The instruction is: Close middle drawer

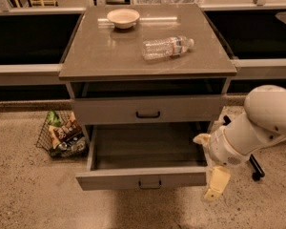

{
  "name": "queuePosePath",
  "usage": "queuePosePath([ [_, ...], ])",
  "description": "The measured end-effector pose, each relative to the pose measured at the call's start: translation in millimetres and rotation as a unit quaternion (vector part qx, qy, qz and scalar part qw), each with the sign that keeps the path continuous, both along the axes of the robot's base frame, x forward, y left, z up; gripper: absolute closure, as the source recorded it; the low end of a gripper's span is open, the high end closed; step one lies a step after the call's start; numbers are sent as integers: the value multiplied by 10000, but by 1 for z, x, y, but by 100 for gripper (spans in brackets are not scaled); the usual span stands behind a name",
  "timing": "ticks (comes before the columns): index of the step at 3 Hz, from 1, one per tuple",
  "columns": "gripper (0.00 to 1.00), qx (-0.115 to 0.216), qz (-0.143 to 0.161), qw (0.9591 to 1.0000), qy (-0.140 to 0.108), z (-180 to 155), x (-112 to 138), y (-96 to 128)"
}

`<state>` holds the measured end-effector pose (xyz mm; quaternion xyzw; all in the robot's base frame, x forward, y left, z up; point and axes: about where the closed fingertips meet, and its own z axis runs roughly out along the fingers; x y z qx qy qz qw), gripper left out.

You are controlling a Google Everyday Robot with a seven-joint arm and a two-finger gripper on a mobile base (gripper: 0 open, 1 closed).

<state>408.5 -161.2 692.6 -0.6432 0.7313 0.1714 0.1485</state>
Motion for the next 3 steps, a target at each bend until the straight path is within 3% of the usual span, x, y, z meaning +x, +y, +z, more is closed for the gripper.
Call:
queuePosePath([
  [1,1,421,528,9976,159,-91,-7,3],
  [3,47,637,801,9937,458,-208,-6,9],
])
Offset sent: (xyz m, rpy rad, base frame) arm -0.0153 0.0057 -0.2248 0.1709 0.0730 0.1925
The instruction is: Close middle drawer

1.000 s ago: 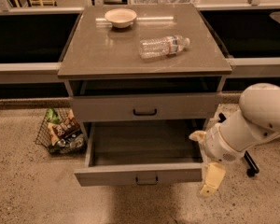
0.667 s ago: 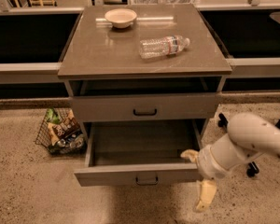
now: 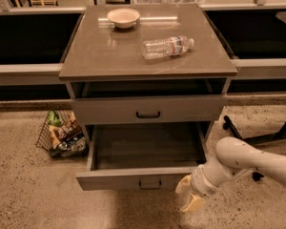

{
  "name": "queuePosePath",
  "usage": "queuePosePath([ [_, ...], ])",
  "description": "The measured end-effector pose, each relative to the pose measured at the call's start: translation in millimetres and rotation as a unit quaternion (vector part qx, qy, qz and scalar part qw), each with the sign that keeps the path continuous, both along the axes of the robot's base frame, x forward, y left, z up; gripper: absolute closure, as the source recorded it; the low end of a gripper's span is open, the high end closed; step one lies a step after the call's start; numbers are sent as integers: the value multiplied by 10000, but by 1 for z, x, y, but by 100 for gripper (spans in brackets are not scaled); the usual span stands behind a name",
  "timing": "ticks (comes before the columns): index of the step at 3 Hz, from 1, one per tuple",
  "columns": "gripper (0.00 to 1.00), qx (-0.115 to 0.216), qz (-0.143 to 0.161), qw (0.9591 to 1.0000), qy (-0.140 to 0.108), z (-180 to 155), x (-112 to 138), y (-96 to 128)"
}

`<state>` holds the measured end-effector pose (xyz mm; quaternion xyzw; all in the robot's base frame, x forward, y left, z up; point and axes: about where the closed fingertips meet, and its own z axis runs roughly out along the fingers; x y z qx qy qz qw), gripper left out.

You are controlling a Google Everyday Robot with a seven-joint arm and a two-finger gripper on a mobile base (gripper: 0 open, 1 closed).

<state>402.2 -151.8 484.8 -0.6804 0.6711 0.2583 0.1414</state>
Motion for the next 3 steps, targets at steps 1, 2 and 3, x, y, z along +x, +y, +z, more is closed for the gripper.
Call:
queuePosePath([
  [1,69,41,13,10000,90,-9,-4,3],
  [2,93,41,13,10000,90,-9,-4,3],
  [3,100,-101,-67,9998,-178,-21,7,-4],
])
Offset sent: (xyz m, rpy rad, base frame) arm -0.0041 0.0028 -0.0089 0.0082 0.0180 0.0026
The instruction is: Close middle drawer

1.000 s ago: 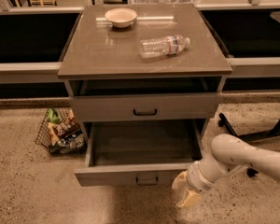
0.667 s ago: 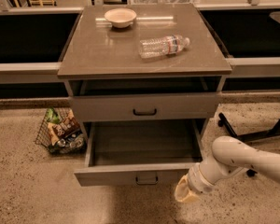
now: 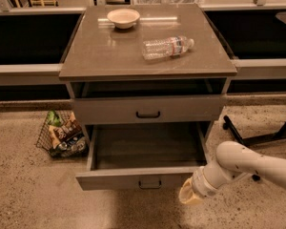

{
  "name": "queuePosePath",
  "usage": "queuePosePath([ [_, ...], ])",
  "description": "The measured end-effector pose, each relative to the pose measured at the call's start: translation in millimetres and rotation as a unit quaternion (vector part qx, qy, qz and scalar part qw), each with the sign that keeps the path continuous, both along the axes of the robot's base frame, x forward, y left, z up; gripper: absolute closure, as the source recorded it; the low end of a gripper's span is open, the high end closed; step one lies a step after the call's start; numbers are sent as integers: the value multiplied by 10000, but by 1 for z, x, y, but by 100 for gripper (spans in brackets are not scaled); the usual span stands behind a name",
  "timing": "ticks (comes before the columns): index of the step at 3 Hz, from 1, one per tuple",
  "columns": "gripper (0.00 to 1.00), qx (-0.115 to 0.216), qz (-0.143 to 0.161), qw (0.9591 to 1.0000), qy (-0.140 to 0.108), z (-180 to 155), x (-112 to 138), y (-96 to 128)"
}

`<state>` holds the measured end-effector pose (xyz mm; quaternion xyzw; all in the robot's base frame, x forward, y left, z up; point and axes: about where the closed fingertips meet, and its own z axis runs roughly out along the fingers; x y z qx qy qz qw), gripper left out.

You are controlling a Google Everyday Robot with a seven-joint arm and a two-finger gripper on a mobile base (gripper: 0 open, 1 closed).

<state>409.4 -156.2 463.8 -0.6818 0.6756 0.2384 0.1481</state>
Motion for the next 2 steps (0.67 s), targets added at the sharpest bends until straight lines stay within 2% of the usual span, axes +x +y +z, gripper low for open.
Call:
queuePosePath([
  [1,100,-106,-55,9993,-366,-25,27,-14],
  [2,100,-281,-119,9977,-601,-38,53,-25],
])
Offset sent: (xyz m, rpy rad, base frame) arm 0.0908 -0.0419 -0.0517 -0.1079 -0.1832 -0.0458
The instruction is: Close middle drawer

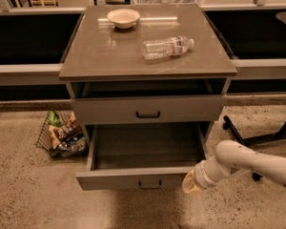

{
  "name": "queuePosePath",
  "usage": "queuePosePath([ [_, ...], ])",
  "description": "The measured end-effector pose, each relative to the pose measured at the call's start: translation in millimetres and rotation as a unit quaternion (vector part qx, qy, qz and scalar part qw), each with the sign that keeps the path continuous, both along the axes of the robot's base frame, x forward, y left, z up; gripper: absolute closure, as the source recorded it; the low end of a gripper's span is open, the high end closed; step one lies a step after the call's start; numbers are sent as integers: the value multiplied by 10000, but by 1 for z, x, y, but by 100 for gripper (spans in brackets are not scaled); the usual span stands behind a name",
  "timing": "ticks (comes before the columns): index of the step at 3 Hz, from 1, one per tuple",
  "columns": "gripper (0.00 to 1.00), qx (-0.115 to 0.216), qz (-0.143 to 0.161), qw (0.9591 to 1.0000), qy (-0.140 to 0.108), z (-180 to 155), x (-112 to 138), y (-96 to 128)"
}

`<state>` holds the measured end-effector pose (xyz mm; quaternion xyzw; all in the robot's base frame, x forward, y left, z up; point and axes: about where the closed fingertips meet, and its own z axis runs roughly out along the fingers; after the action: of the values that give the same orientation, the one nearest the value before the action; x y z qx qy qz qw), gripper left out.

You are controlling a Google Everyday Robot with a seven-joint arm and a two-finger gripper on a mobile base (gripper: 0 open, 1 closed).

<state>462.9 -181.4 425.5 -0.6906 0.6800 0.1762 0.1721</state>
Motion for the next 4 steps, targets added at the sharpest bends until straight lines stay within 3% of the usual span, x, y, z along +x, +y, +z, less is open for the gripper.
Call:
queuePosePath([
  [1,87,-36,-15,10000,-46,-2,5,-2],
  [2,64,-36,-15,10000,-46,-2,5,-2],
  [4,17,-646,417,9970,65,15,-22,9],
])
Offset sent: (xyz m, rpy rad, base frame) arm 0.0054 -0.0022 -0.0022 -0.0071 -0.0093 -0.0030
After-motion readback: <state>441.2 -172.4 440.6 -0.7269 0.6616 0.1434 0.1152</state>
